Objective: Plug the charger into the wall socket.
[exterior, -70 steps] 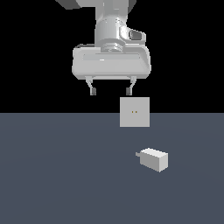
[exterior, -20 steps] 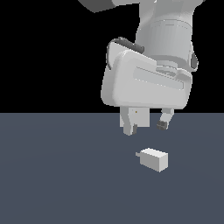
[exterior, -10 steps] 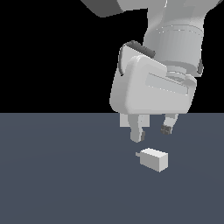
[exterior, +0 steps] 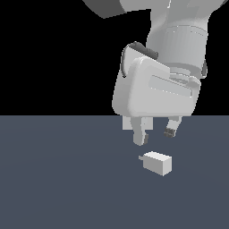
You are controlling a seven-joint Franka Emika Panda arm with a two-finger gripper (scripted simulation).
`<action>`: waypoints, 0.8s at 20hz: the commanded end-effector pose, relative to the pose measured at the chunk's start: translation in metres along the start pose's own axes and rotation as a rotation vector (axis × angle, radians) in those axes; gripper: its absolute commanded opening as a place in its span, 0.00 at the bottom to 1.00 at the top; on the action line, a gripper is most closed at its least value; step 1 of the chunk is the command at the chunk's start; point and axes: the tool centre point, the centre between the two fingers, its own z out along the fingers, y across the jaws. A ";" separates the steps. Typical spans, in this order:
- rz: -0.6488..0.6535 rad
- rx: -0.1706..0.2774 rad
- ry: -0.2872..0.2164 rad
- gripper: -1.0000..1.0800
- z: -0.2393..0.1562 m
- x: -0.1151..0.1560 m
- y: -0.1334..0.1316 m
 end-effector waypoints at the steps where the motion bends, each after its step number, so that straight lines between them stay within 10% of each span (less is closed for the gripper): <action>1: 0.000 0.000 0.000 0.96 0.001 0.000 0.000; 16: 0.001 0.000 -0.001 0.96 0.047 -0.009 -0.001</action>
